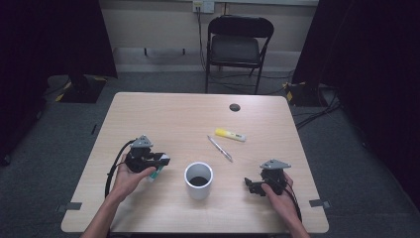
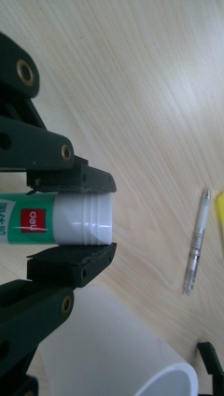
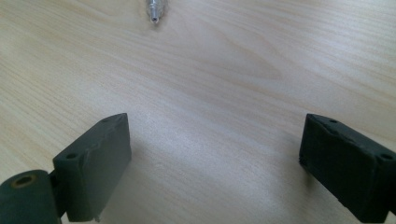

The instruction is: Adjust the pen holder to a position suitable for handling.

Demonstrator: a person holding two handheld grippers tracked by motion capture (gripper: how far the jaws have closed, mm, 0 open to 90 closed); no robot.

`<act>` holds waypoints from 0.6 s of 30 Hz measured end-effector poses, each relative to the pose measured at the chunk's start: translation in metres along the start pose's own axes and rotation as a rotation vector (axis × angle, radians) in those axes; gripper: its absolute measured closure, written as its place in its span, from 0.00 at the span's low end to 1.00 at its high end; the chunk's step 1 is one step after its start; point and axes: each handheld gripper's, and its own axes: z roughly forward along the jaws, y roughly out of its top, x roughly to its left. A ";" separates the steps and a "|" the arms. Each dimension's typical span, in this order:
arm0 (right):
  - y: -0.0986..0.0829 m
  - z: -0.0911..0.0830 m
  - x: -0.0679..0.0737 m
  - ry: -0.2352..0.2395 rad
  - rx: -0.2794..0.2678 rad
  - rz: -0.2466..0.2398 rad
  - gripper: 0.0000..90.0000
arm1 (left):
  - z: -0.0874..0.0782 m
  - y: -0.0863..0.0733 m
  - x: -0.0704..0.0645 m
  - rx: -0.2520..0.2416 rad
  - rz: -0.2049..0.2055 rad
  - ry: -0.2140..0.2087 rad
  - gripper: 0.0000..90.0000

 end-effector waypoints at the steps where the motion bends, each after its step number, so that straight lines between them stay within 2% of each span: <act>1: 0.000 0.000 0.000 0.000 0.000 -0.001 0.09 | -0.001 0.000 0.000 -0.012 -0.004 -0.010 0.72; 6: 0.000 0.000 0.000 0.000 0.000 -0.001 0.09 | -0.007 0.003 0.001 -0.064 -0.031 -0.041 0.72; 18: 0.000 0.000 0.000 0.000 0.000 0.000 0.09 | -0.015 0.014 -0.008 -0.115 -0.016 -0.086 0.72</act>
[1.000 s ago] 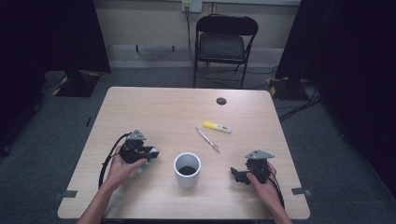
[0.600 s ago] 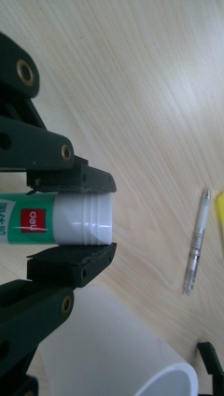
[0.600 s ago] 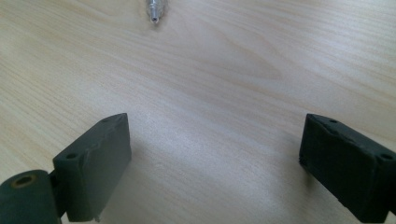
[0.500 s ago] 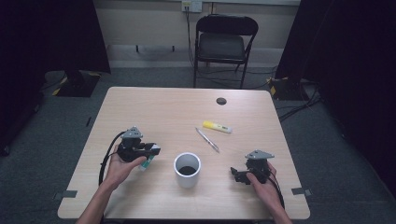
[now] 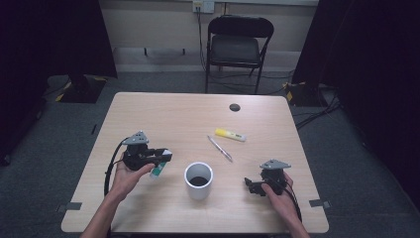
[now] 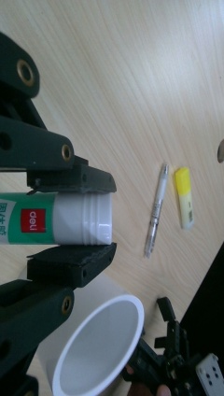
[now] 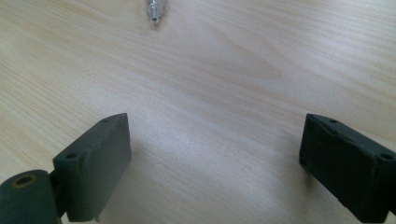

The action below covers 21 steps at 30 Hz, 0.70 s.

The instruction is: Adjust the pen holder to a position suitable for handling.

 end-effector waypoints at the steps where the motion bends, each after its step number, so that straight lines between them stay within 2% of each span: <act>1: 0.000 0.000 0.000 0.000 0.000 0.000 0.09 | 0.000 0.000 0.000 0.000 0.000 0.000 0.72; 3: 0.000 0.000 0.000 0.000 0.000 0.000 0.09 | -0.002 0.003 -0.003 -0.021 0.000 -0.007 0.72; 13: 0.000 0.000 0.000 0.000 0.000 -0.001 0.09 | -0.007 0.008 -0.006 -0.056 -0.008 -0.013 0.73; 16: 0.000 0.000 0.000 0.000 0.000 0.000 0.09 | -0.011 0.012 -0.010 -0.067 0.010 -0.012 0.73; 21: 0.000 0.000 0.000 0.000 0.000 -0.001 0.09 | -0.012 0.019 -0.019 -0.088 0.028 -0.034 0.73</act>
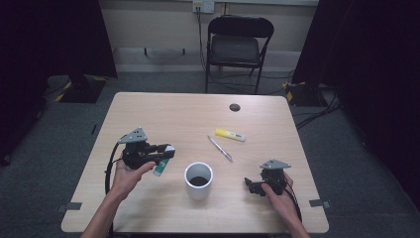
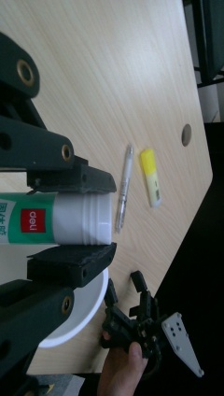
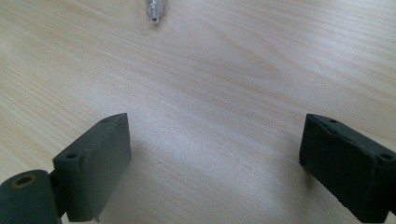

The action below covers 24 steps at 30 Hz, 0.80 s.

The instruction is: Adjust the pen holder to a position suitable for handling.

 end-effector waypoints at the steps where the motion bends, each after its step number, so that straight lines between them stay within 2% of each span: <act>1: 0.000 0.000 0.000 0.001 -0.001 0.001 0.09 | 0.000 0.003 -0.004 -0.011 0.006 -0.013 0.72; 14: 0.000 0.000 0.000 0.001 0.000 0.000 0.09 | 0.008 0.026 -0.024 -0.052 0.049 -0.053 0.73; 15: 0.000 0.000 0.000 0.000 0.000 0.000 0.09 | 0.009 0.030 -0.028 -0.066 0.053 -0.065 0.73; 18: 0.000 0.000 0.000 0.000 0.000 0.000 0.09 | 0.012 0.035 -0.033 -0.063 0.073 -0.073 0.73; 24: 0.000 0.000 0.000 0.001 -0.001 0.000 0.09 | 0.022 0.040 -0.041 -0.061 0.076 -0.092 0.73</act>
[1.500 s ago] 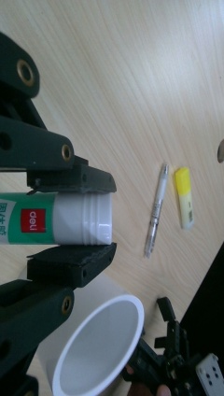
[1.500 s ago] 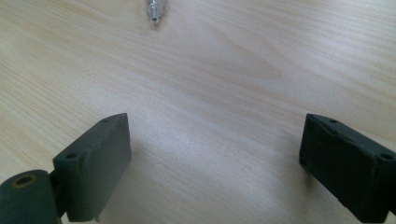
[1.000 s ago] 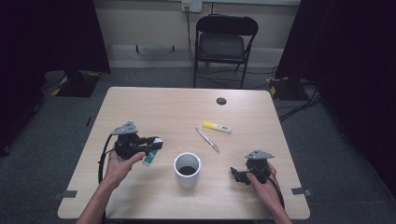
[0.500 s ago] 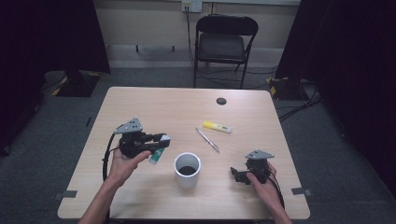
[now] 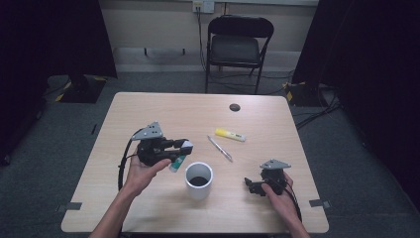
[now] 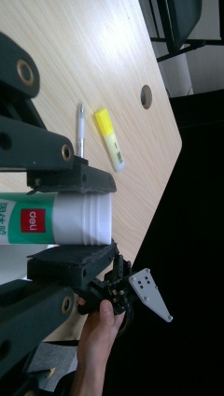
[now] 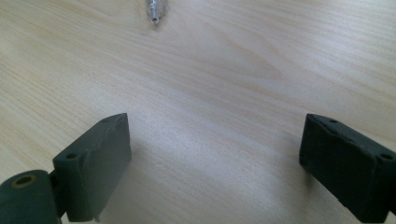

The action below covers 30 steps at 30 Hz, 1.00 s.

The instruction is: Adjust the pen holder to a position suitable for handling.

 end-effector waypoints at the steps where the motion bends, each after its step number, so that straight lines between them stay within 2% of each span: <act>1: 0.000 0.000 0.000 -0.001 0.001 0.000 0.09 | 0.002 0.001 -0.001 -0.002 0.003 -0.003 0.73; 10: 0.000 0.000 0.000 -0.001 0.000 0.000 0.09 | 0.018 0.006 -0.015 0.010 0.030 -0.037 0.73; 17: 0.000 0.000 0.000 -0.001 0.000 0.000 0.09 | 0.033 0.002 -0.023 0.026 0.043 -0.072 0.72; 30: 0.000 0.000 0.000 -0.001 0.000 0.000 0.09 | 0.044 -0.007 -0.024 0.064 0.052 -0.071 0.72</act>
